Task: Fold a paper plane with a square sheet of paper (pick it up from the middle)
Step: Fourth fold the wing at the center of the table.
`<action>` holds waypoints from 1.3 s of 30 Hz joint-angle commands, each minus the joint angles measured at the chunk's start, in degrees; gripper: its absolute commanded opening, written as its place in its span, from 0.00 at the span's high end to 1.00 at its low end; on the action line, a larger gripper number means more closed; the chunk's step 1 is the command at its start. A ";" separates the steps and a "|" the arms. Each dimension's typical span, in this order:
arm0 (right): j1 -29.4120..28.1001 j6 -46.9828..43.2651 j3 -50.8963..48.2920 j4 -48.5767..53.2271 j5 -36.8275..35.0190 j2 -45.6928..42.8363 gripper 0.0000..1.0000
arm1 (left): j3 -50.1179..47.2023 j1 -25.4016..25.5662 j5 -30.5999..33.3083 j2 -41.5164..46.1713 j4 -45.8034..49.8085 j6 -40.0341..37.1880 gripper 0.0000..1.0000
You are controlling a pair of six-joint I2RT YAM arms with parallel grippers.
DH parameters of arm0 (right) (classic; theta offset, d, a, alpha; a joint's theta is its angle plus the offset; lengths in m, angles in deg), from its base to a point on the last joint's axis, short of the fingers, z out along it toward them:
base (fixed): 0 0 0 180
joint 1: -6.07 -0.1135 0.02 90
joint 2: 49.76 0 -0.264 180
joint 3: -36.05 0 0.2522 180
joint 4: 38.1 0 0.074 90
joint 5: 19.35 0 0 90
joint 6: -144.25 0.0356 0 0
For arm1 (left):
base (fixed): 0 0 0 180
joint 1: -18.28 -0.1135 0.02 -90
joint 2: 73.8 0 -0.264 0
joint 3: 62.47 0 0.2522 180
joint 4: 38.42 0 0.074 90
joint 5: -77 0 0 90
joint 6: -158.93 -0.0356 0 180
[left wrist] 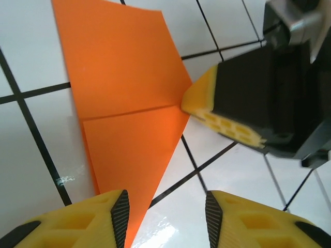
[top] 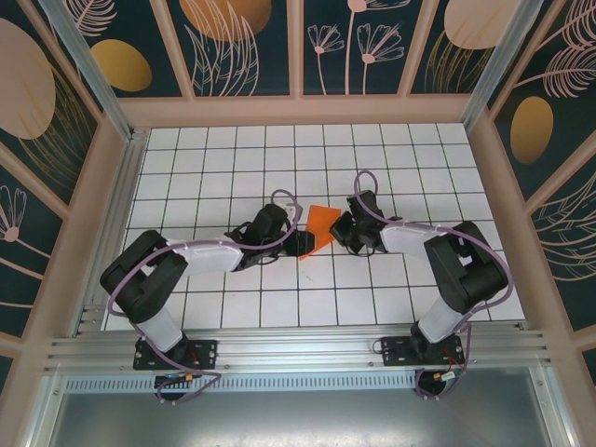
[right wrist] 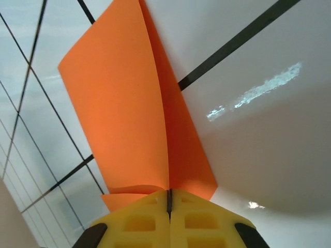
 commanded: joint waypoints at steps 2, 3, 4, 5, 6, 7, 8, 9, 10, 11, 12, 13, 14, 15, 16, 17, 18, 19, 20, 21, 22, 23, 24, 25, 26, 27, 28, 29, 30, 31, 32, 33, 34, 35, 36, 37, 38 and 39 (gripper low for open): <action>-0.38 3.99 0.11 3.58 -0.16 -1.95 1.00 | 0.57 1.36 0.96 -3.32 -3.93 -7.15 0.54; -0.40 4.00 0.42 4.08 -0.06 -1.95 1.00 | 0.71 1.45 0.70 -3.87 -4.27 -7.46 0.53; -0.38 4.00 0.82 4.54 0.12 -1.97 1.00 | 0.78 1.53 0.21 -4.41 -4.78 -7.79 0.54; -0.39 4.13 1.13 5.02 0.29 -2.00 1.00 | 0.82 1.54 0.02 -4.97 -5.27 -7.92 0.54; -0.43 4.22 1.32 5.23 0.21 -2.10 1.00 | 0.85 1.62 -0.03 -5.29 -5.62 -7.94 0.55; -0.47 4.18 1.48 5.41 0.13 -2.19 1.00 | 0.91 1.57 -0.15 -5.64 -6.04 -7.98 0.55; -0.47 4.26 1.58 5.62 0.21 -2.21 1.00 | 0.95 1.59 -0.04 -5.87 -6.26 -7.96 0.55; -0.47 4.26 1.69 5.79 0.36 -2.17 1.00 | 1.12 1.63 0.05 -6.12 -6.28 -7.94 0.56; -0.48 4.19 1.82 5.80 0.62 -2.18 1.00 | 1.32 1.63 0.30 -6.38 -6.23 -7.85 0.56; -0.51 4.24 1.94 5.84 0.84 -2.12 1.00 | 1.46 1.63 0.69 -6.70 -6.20 -7.85 0.56; -0.49 4.34 2.03 5.84 1.07 -2.06 1.00 | 1.69 1.60 0.88 -6.90 -6.02 -7.76 0.56; -0.47 4.35 2.08 5.79 1.39 -2.12 1.00 | 2.00 1.66 0.80 -7.21 -5.83 -7.83 0.56; -0.48 4.44 2.24 5.81 1.74 -2.18 1.00 | 2.22 1.66 0.76 -7.58 -5.75 -7.85 0.57; -0.45 4.51 2.45 5.77 2.04 -2.11 1.00 | 2.47 1.69 0.55 -7.74 -5.75 -7.85 0.57; -0.38 4.59 2.57 5.81 2.37 -2.12 1.00 | 2.68 1.69 0.21 -7.96 -5.83 -7.93 0.58; -0.33 4.78 2.65 5.60 2.86 -2.14 1.00 | 2.76 1.72 -0.03 -8.21 -5.92 -7.93 0.59; -0.29 4.95 2.74 5.48 3.16 -2.15 1.00 | 2.82 1.80 -0.29 -8.25 -6.10 -7.93 0.60; -0.34 5.10 2.82 5.29 3.56 -2.19 1.00 | 2.76 1.79 -0.39 -8.39 -6.14 -7.93 0.60; -0.31 5.22 2.92 5.28 3.76 -2.08 1.00 | 2.84 1.81 -0.30 -8.50 -6.14 -8.02 0.60; -0.21 5.36 2.92 5.10 4.04 -2.04 1.00 | 2.84 1.78 -0.31 -8.62 -6.10 -8.10 0.60; -0.25 5.49 3.00 4.90 4.32 -2.08 1.00 | 2.84 1.81 -0.33 -8.68 -6.03 -8.15 0.60; -0.16 5.59 2.98 4.83 4.47 -2.06 1.00 | 2.74 1.90 -0.26 -8.92 -6.01 -8.20 0.60; -0.16 5.62 3.10 4.74 4.65 -2.10 1.00 | 2.84 1.98 -0.06 -9.02 -5.85 -8.35 0.60; -0.12 5.67 3.18 4.55 4.82 -2.08 1.00 | 2.93 2.05 0.16 -9.23 -5.54 -8.46 0.60; -0.16 5.67 3.20 4.50 4.95 -2.11 1.00 | 3.07 2.05 0.29 -9.45 -5.28 -8.54 0.60; -0.11 5.76 3.30 4.37 5.19 -2.04 1.00 | 3.18 2.10 0.47 -9.59 -5.06 -8.61 0.60; -0.06 5.77 3.33 4.22 5.43 -2.01 1.00 | 3.32 2.19 0.25 -9.72 -4.92 -8.64 0.60; -0.12 5.77 3.31 4.14 5.64 -1.96 1.00 | 3.49 2.20 0.19 -9.88 -4.80 -8.70 0.60; -0.09 5.80 3.38 4.06 5.91 -1.91 1.00 | 3.72 2.29 0.22 -10.00 -4.50 -8.72 0.60; -0.05 5.85 3.49 3.95 6.14 -1.77 1.00 | 3.96 2.27 0.27 -10.28 -4.13 -8.79 0.60; -0.09 5.89 3.51 3.80 6.31 -1.69 1.00 | 4.22 2.25 0.39 -10.34 -3.76 -8.86 0.62; -0.05 5.82 3.62 3.77 6.36 -1.62 1.00 | 4.38 2.39 0.52 -10.60 -3.48 -8.90 0.64; -0.13 5.76 3.69 3.80 6.46 -1.58 1.00 | 4.42 2.42 0.94 -10.70 -3.29 -8.90 0.66; -0.11 5.75 3.70 3.76 6.67 -1.51 1.00 | 4.46 2.35 1.02 -10.77 -3.07 -8.86 0.67; -0.09 5.73 3.71 3.70 6.73 -1.46 1.00 | 4.61 2.42 1.17 -10.79 -2.80 -8.86 0.68; -0.13 5.85 3.67 3.73 6.84 -1.41 1.00 | 4.68 2.39 1.25 -10.75 -2.57 -8.81 0.68; -0.14 5.85 3.69 3.69 6.82 -1.35 1.00 | 4.74 2.40 1.28 -10.74 -2.48 -8.74 0.68; -0.04 5.91 3.71 3.68 7.03 -1.33 1.00 | 4.77 2.39 1.31 -10.71 -2.41 -8.64 0.68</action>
